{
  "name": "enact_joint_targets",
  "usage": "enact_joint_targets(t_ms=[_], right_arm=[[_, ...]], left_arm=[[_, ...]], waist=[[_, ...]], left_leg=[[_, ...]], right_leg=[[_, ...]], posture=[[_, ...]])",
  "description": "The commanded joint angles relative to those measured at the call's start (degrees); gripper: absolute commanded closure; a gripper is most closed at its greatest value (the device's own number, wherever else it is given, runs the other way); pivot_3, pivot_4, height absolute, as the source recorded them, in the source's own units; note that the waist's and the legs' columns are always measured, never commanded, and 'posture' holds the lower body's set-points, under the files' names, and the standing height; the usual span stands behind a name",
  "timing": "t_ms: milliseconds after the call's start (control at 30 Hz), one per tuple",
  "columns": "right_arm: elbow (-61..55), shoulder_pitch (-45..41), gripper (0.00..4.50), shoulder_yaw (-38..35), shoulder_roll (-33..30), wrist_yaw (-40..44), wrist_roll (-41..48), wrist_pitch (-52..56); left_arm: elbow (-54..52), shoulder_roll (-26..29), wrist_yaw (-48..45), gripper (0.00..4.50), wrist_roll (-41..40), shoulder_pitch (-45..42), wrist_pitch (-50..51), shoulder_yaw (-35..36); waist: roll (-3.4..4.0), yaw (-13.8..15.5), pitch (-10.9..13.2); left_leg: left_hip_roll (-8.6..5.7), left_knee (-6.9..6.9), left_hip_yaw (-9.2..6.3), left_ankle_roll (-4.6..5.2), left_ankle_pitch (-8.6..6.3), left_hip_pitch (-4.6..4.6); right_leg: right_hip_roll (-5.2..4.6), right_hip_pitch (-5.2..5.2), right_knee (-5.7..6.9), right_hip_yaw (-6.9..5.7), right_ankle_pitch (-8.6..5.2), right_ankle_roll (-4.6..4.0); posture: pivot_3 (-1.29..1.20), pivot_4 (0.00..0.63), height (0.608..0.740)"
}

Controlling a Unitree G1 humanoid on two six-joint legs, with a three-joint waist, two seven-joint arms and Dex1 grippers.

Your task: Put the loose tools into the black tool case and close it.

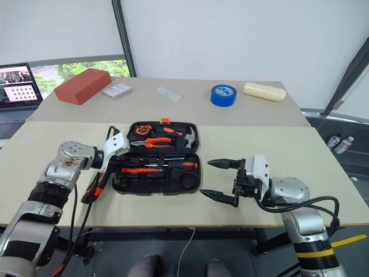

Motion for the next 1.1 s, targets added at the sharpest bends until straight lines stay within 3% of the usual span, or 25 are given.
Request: enact_joint_targets(t_ms=[33, 533, 800, 1000, 1100], right_arm=[[-1.4, -0.1, 0.0, -1.0, 0.1, -0.5, 0.6, 0.0], [-1.0, 0.2, 0.0, -0.8, 0.5, -0.9, 0.2, -0.4], [-0.1, 0.3, 0.0, -1.1, 1.0, -1.3, -0.3, -1.1], [0.7, 0.1, 0.0, -1.4, 1.4, -1.1, -0.7, -1.9], [1.4, 0.3, 0.0, -2.9, 1.6, -1.1, 0.0, -2.9]], left_arm=[[-1.3, 0.2, -1.7, 4.45, -1.0, -0.7, -2.7, 0.6], [-2.8, 1.6, -0.6, 4.45, 0.5, 4.8, -6.0, 0.1], [-5.2, 0.1, 3.4, 4.45, -1.7, 8.9, -7.7, 3.2], [-7.1, -1.5, 6.5, 4.45, -10.9, 10.7, -7.3, 12.8], [-16.1, -0.8, 7.0, 3.73, -18.9, 17.7, -8.0, 21.8]], waist=[[0.0, 0.0, 0.0], [0.01, -0.1, 0.0], [0.02, 0.0, 0.0], [0.01, 0.0, 0.0], [0.0, -0.5, 0.0]], left_leg=[[0.0, 0.0, 0.0, 0.0, 0.0, 0.0], [0.0, 0.0, 0.0, 0.0, 0.0, 0.0], [0.0, 0.0, 0.0, 0.0, 0.0, 0.04], [0.0, 0.01, -0.01, 0.0, 0.0, 0.05], [0.01, 0.01, -0.01, 0.0, 0.0, 0.03]], right_leg=[[0.0, 0.0, 0.0, 0.0, 0.0, 0.0], [-0.01, 0.0, 0.0, 0.01, 0.0, -0.01], [-0.02, 0.05, 0.0, 0.01, 0.01, -0.02], [-0.01, 0.06, 0.0, 0.0, 0.02, 0.02], [-0.02, 0.04, 0.0, 0.01, 0.09, -0.1]], posture=[[0.0, 0.15, 0.74], [0.0, 0.15, 0.74], [0.0, 0.15, 0.74], [0.0, 0.15, 0.74], [0.0, 0.15, 0.74]])
